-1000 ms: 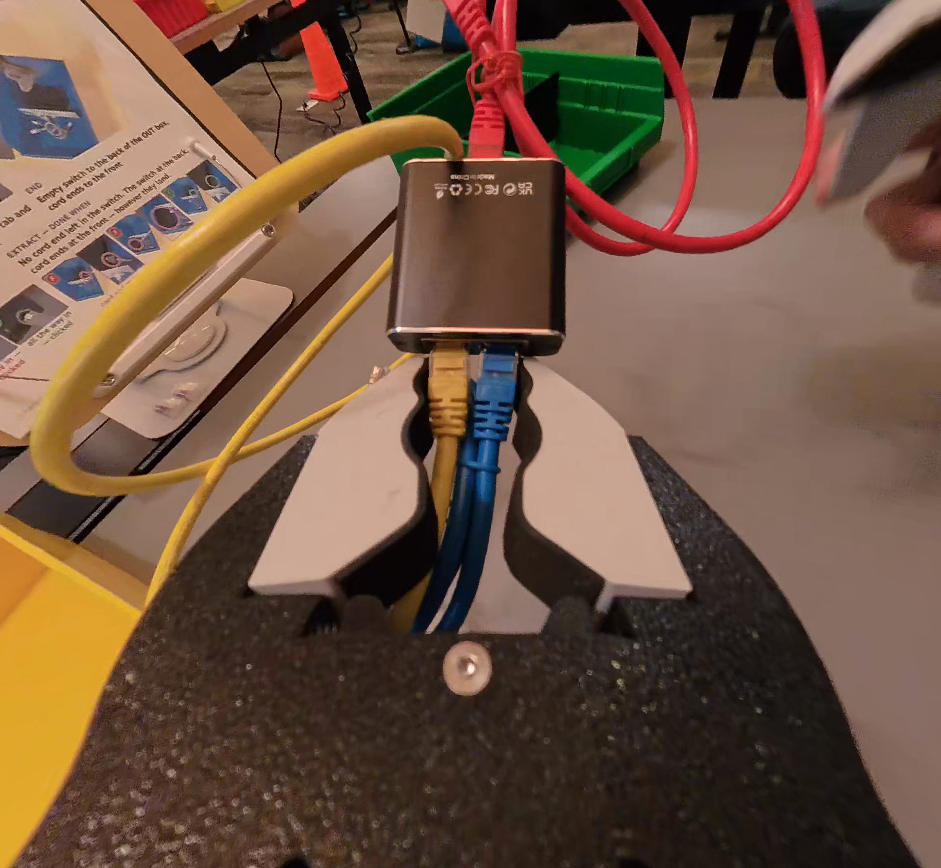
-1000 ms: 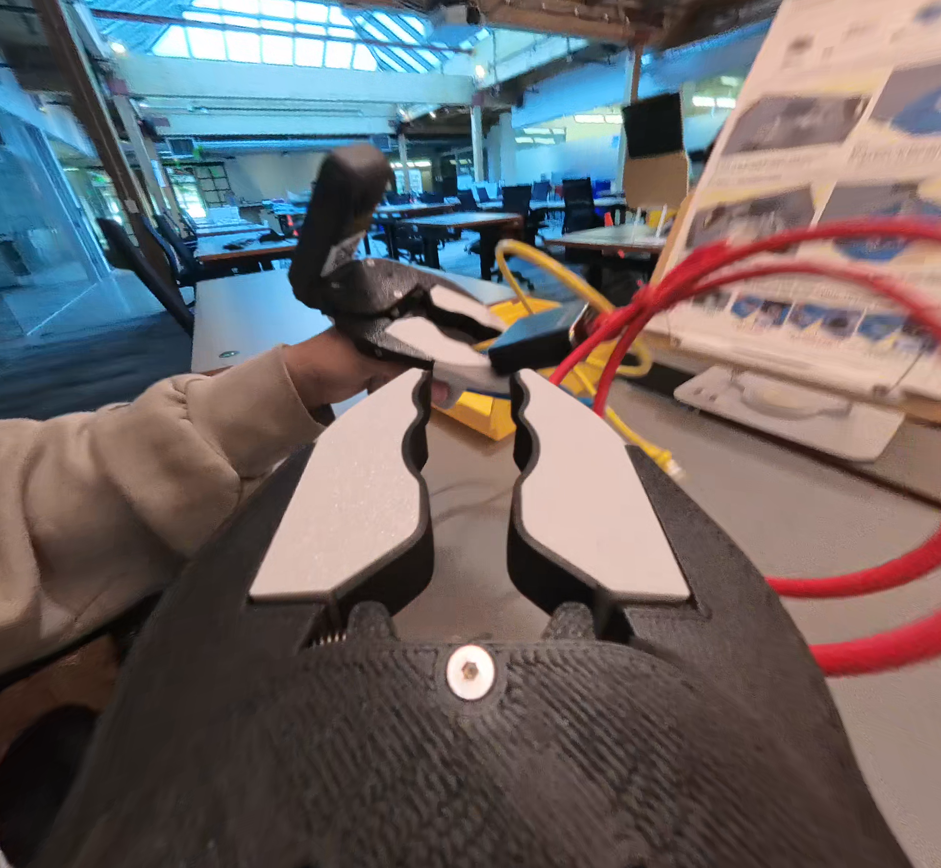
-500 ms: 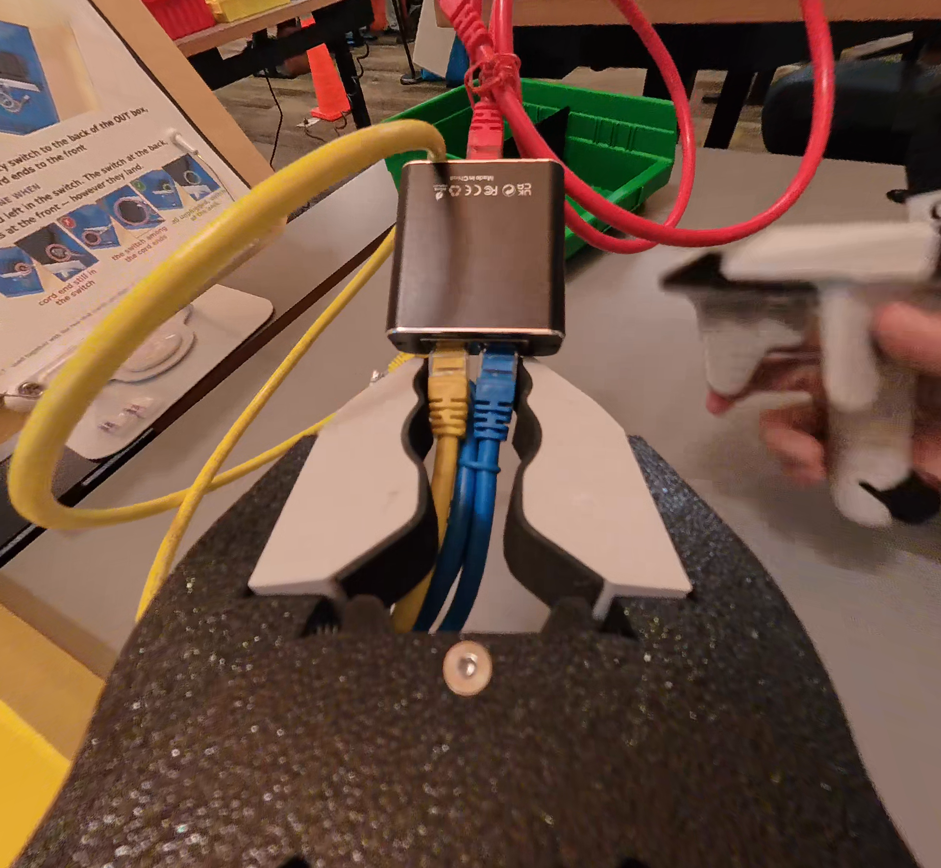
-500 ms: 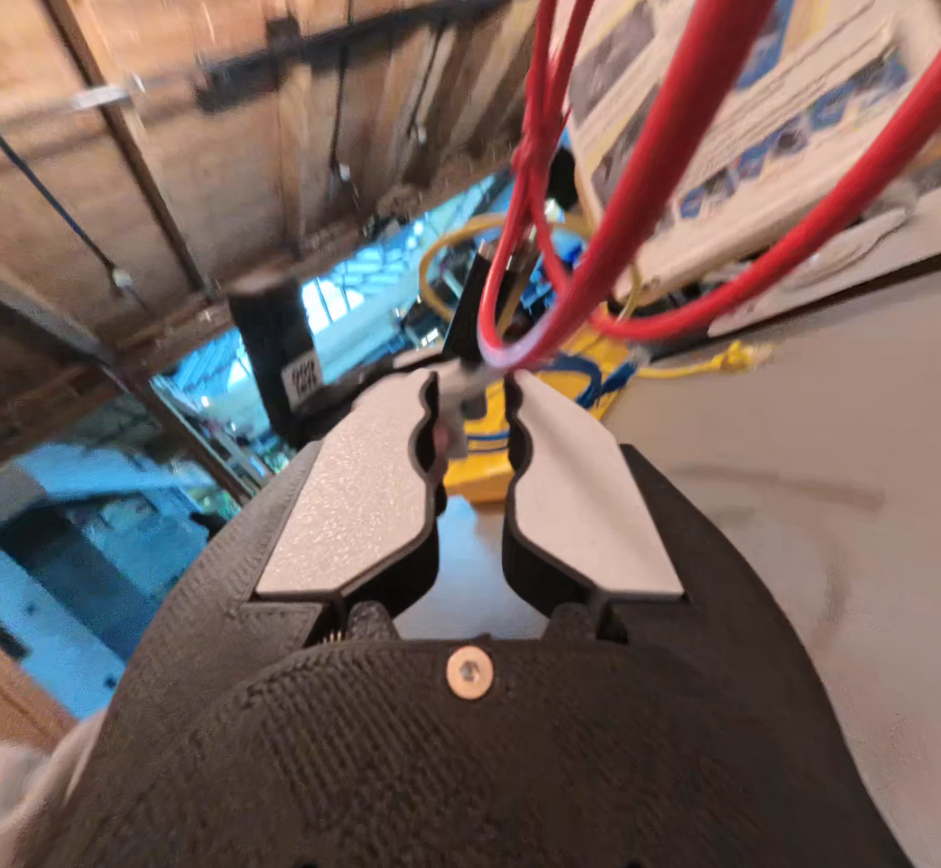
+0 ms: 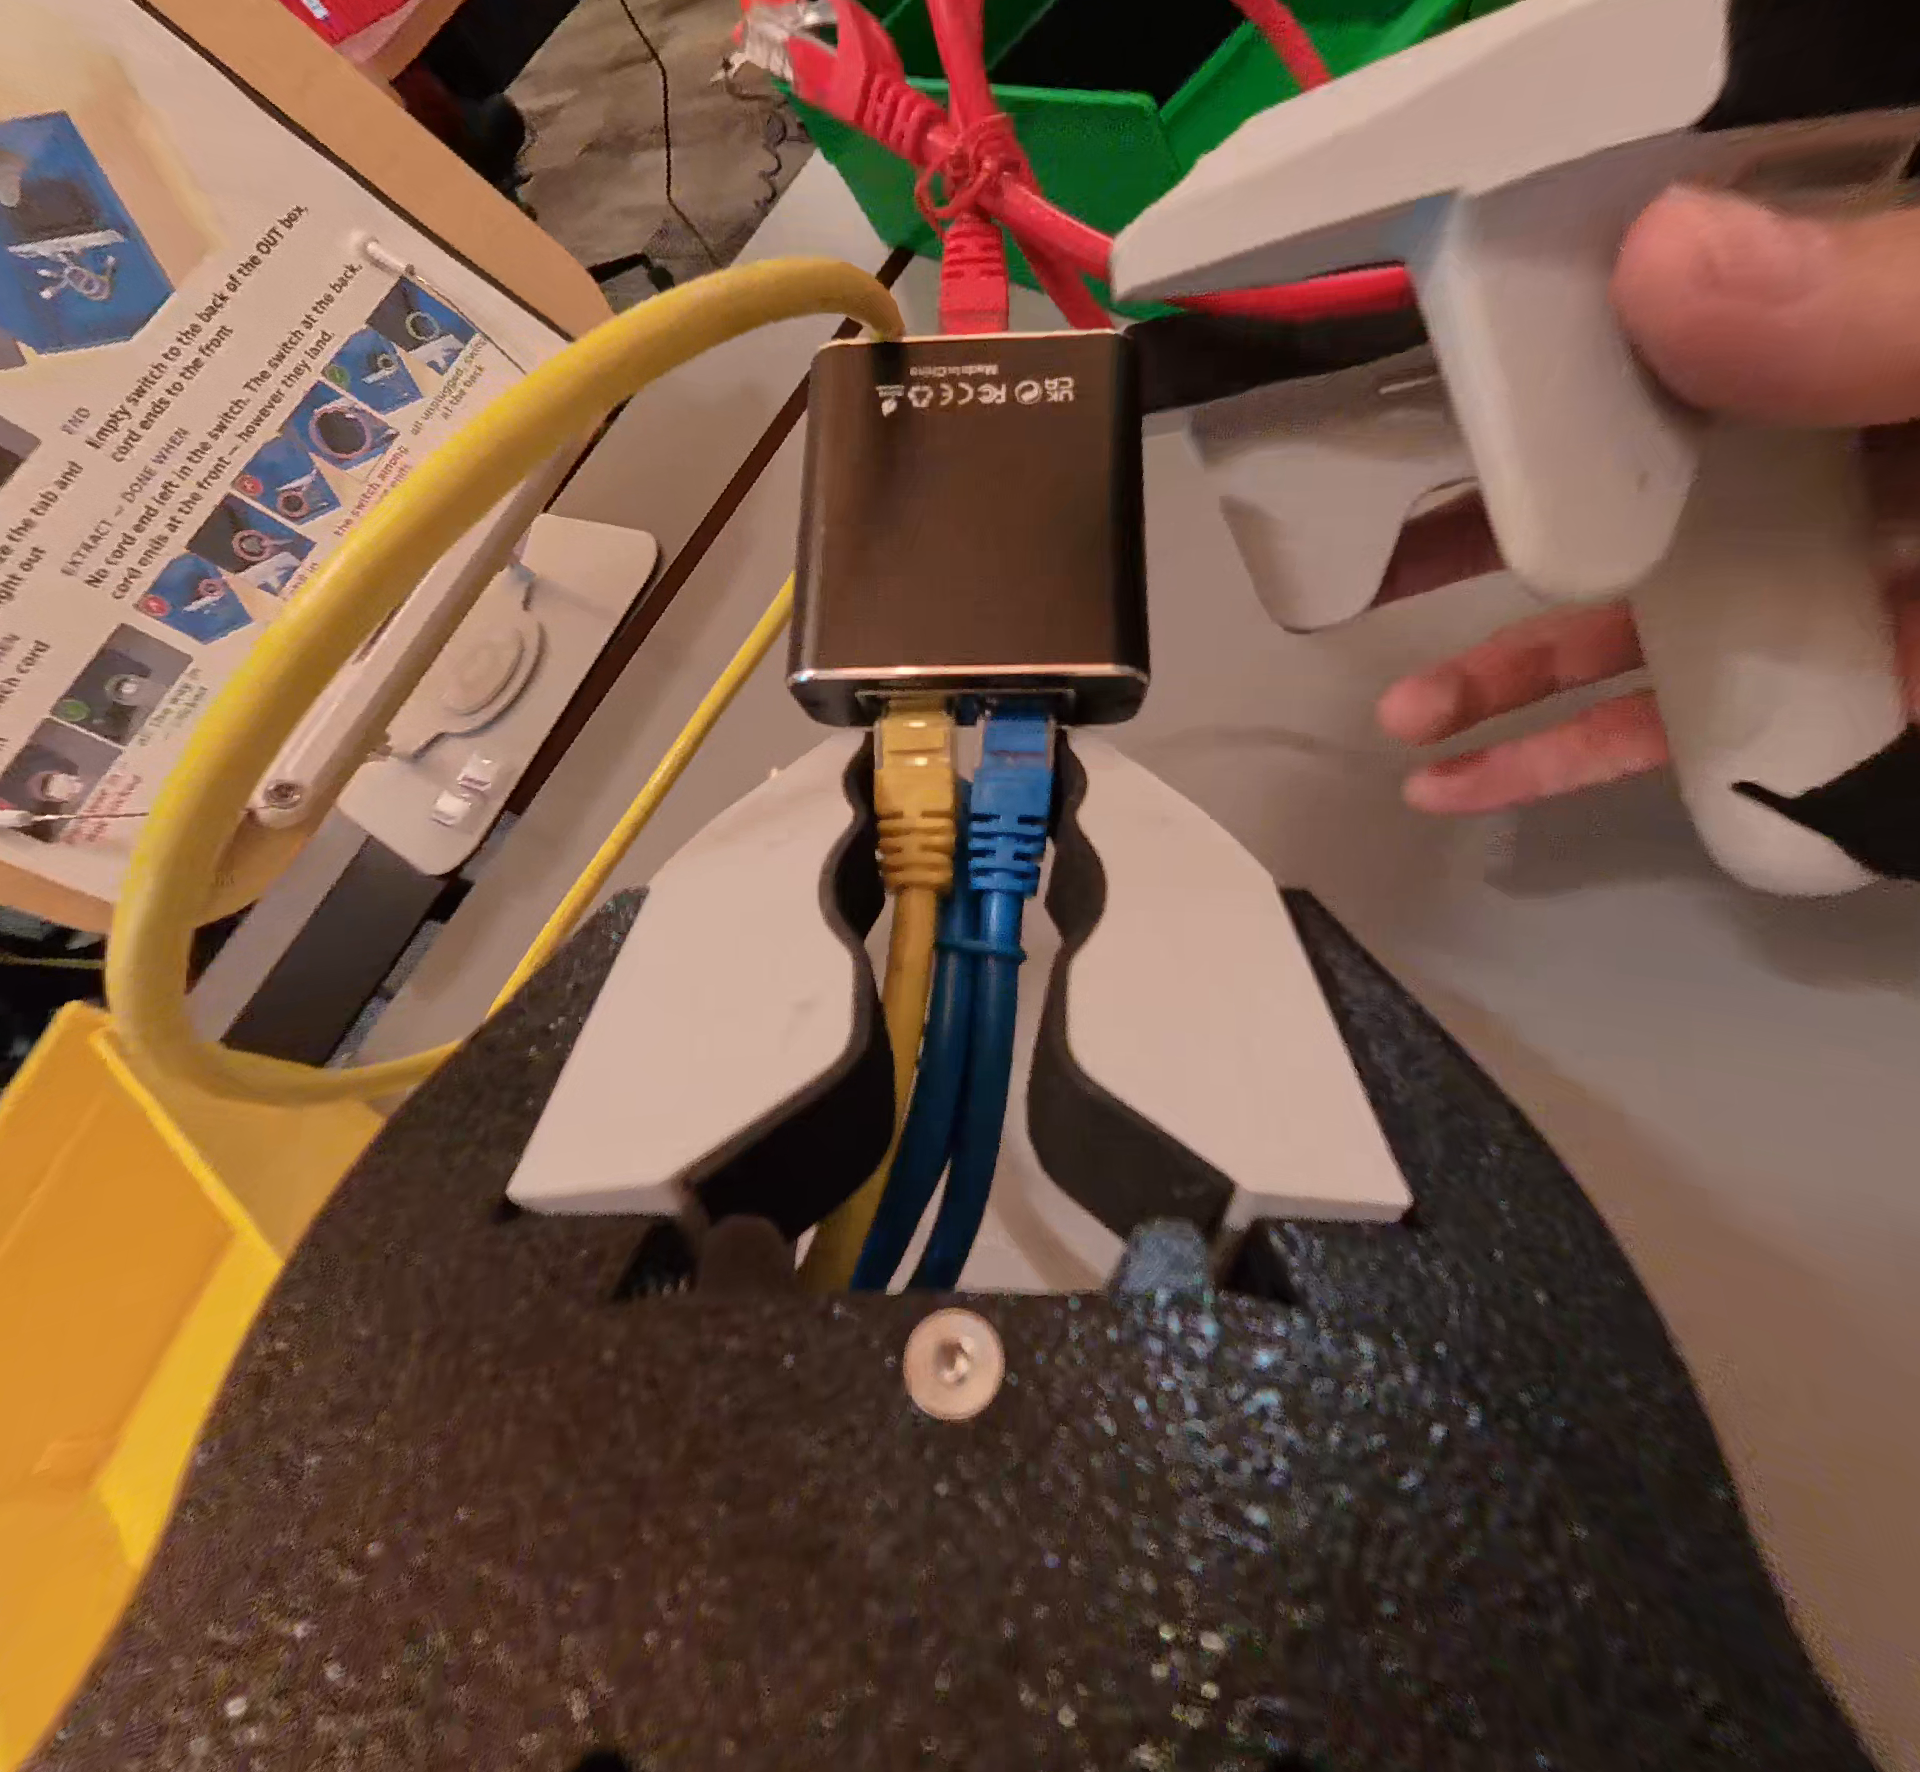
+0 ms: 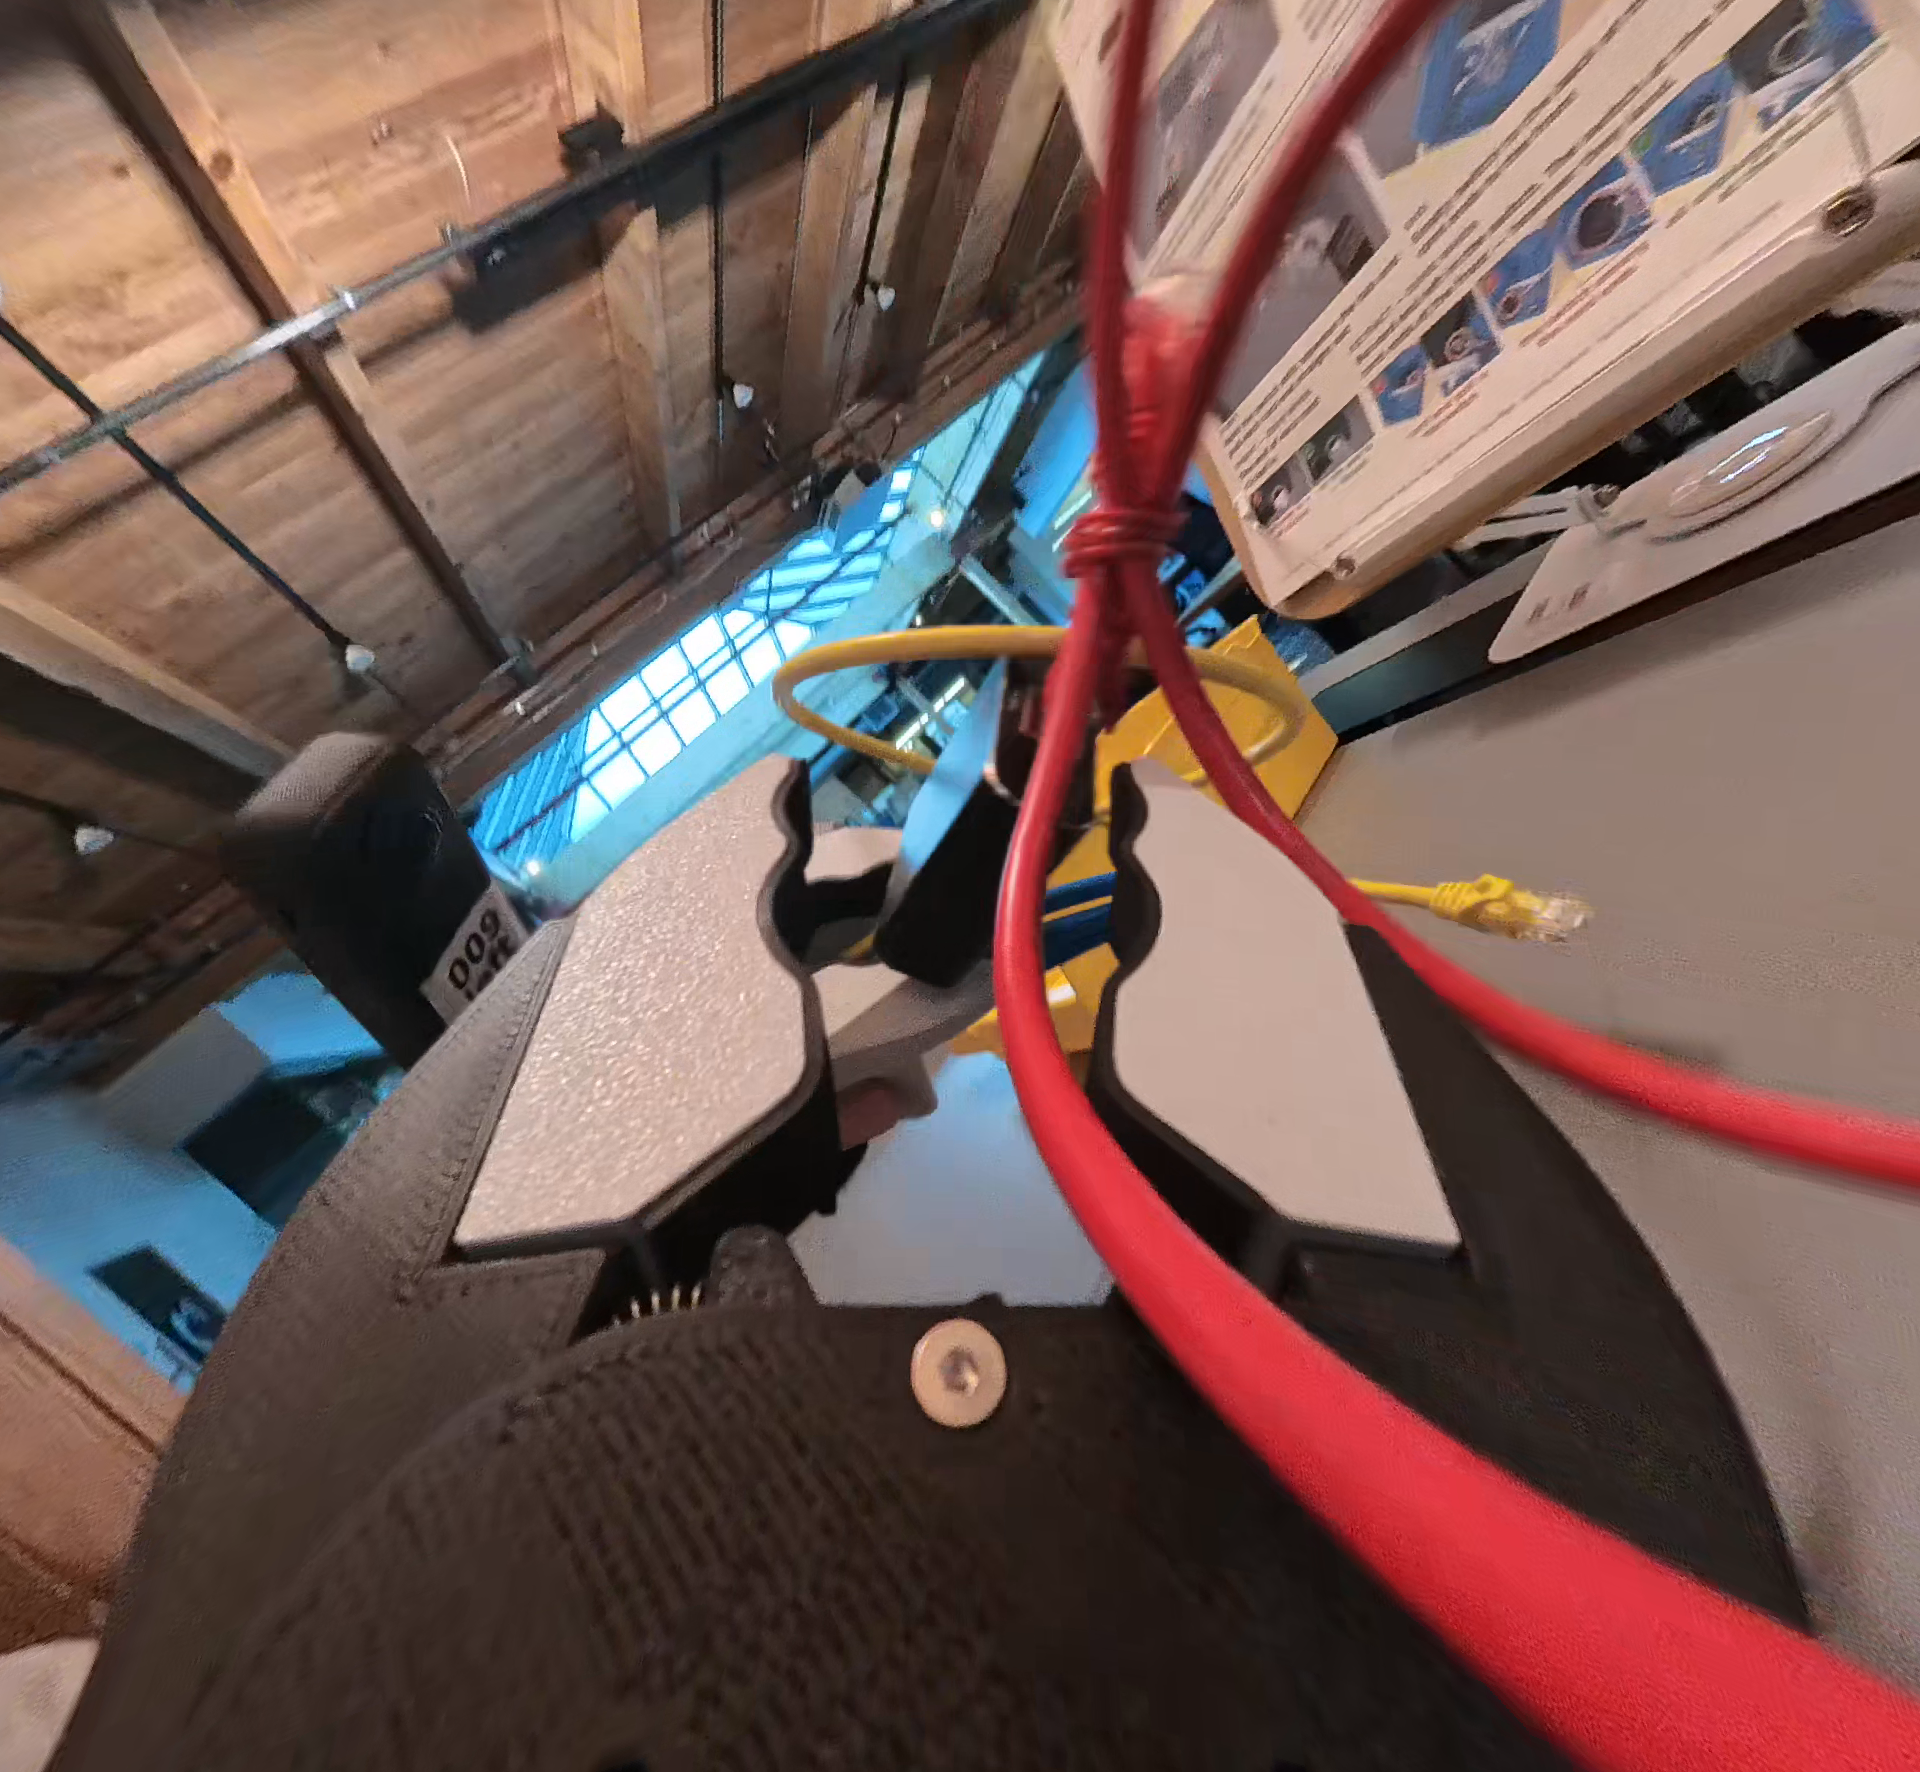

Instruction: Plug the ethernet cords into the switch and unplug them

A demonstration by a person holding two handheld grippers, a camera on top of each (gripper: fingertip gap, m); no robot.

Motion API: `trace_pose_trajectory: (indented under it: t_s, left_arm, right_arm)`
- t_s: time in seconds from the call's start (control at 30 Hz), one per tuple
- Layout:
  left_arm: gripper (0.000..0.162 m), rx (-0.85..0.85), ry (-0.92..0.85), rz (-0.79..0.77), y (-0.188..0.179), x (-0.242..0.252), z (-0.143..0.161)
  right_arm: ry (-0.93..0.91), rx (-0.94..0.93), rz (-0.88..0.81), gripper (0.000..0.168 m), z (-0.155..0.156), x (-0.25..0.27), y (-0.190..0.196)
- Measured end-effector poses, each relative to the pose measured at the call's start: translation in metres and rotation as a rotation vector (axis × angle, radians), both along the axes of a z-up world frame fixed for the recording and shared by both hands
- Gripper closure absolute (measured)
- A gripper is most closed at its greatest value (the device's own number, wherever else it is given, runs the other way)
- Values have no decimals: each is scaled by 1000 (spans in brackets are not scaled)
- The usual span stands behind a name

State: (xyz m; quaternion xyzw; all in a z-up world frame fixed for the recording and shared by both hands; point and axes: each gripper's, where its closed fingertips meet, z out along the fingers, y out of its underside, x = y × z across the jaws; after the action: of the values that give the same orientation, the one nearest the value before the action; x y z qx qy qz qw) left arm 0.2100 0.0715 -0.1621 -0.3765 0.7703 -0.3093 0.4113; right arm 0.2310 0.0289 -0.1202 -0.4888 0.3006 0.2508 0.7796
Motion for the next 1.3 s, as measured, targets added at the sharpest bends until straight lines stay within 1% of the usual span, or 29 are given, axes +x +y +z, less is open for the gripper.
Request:
trace_pose_trajectory:
  t_s: [0.07,0.1,0.13,0.2,0.23,0.33,0.43,0.47,0.53,0.6,0.63,0.7,0.73,0.77,0.8,0.83,0.87,0.97,1.03,1.1,1.17,1.23,1.3]
  left_arm:
    - [134,41,-8,-13,-5,-3,1]
    - [134,42,-21,-39,-11,-5,3]
    - [134,35,-38,-56,-17,-6,7]
    - [134,52,-58,-49,-23,-9,12]
    - [134,74,-58,-42,-22,-10,13]
    - [134,81,-53,-46,-26,-17,13]
    - [133,118,-142,-57,-32,-23,20]
    - [129,134,-178,-57,-34,-26,22]
    - [111,156,-227,-68,-40,-31,23]
    - [101,147,-262,-88,-48,-37,26]
    - [100,137,-272,-86,-49,-39,27]
    - [104,148,-284,-44,-46,-39,32]
    - [95,165,-304,-6,-42,-38,36]
    - [76,185,-332,46,-37,-36,42]
    - [76,201,-331,64,-34,-36,45]
    - [87,197,-302,37,-38,-37,42]
    - [92,181,-271,11,-42,-37,38]
    - [96,163,-202,5,-44,-35,27]
    - [95,139,-159,27,-41,-31,21]
    - [95,47,-86,48,-43,-26,11]
    - [100,-23,-3,58,-46,-22,0]
    - [100,-46,6,69,-50,-18,-1]
    - [99,-39,-43,69,-54,-13,3]
  right_arm:
    - [-16,-36,-23,117,-3,-1,1]
    - [-8,-15,-41,126,-2,2,-2]
    - [26,28,-56,141,-1,6,-8]
    - [73,124,-6,140,4,5,-13]
    - [95,138,20,142,4,2,-13]
    - [130,159,18,143,3,-4,-16]
    - [164,236,17,143,9,-12,-25]
    - [175,249,18,143,11,-15,-27]
    - [181,268,19,143,16,-20,-31]
    - [190,282,16,144,21,-24,-35]
    - [192,283,24,144,22,-26,-35]
    - [183,260,36,144,24,-30,-34]
    - [172,244,34,144,24,-32,-33]
    - [164,217,32,144,23,-36,-31]
    - [160,207,18,143,22,-36,-31]
    - [168,211,18,144,22,-37,-32]
    - [171,215,33,143,22,-38,-32]
    - [119,152,8,143,18,-39,-30]
    - [115,135,-30,144,15,-37,-30]
    - [78,94,-70,144,11,-33,-30]
    - [-10,17,-135,143,9,-29,-30]
    - [-59,-1,-180,143,11,-28,-33]
    - [-80,-18,-194,143,11,-26,-34]
